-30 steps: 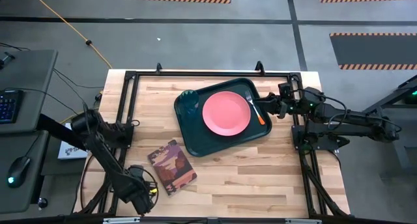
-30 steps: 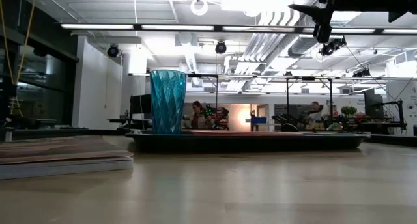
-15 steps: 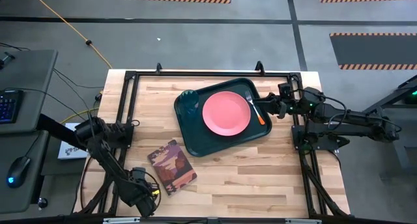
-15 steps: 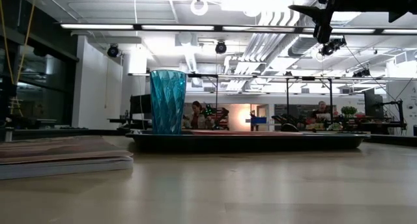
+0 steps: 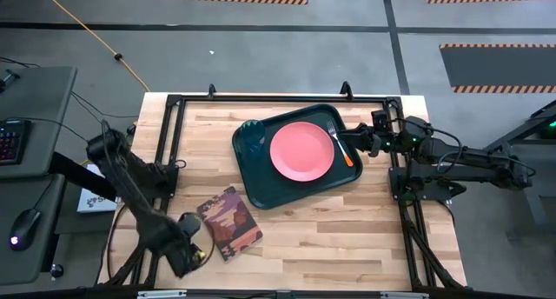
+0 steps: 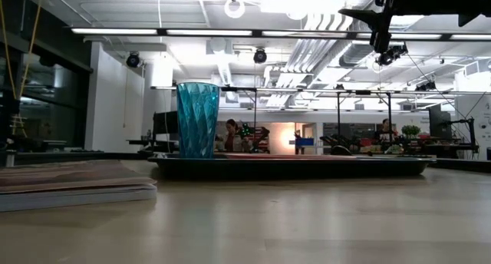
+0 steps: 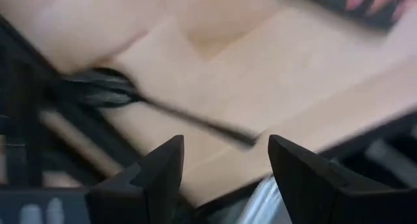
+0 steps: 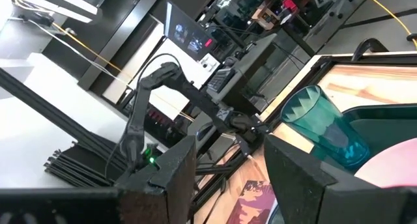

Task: Pick and place plate/cup/fork/spoon on tray
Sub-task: Put the black spoon to the right of the pink plate on the black tray

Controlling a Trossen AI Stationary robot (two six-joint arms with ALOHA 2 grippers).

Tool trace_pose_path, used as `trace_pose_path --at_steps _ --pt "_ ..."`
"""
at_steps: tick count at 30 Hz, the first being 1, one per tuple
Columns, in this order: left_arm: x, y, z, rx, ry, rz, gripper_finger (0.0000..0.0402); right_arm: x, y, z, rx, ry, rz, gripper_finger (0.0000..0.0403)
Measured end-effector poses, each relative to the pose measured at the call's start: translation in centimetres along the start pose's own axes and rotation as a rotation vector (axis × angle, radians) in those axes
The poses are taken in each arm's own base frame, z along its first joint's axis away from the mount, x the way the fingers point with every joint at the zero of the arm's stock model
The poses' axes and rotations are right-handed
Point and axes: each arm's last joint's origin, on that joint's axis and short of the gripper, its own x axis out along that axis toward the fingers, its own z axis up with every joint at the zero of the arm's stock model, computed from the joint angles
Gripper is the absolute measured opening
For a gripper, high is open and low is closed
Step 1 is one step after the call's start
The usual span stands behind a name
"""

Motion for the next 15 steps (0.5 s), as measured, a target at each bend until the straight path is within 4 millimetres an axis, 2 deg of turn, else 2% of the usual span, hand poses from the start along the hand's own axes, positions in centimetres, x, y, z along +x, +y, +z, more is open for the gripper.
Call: trace_pose_path --at_steps 4,6,12,15 --pt "-1.2 1.3 1.1 0.184 0.115 0.086 0.0216 0.0 0.0 0.0 0.001 0.002 -0.002 0.0173" --pt "-1.0 1.4 1.5 0.247 0.134 0.109 0.0216 0.0 -0.1 0.0 0.004 0.005 -0.005 0.0173" --pt "2.9 0.2 2.5 0.358 0.292 0.038 0.0216 0.0 -0.1 -0.1 0.005 0.007 -0.007 0.0173" --pt "5.1 0.3 2.7 0.336 0.355 0.085 0.0216 0.0 -0.1 -0.1 0.006 0.009 -0.009 0.0173"
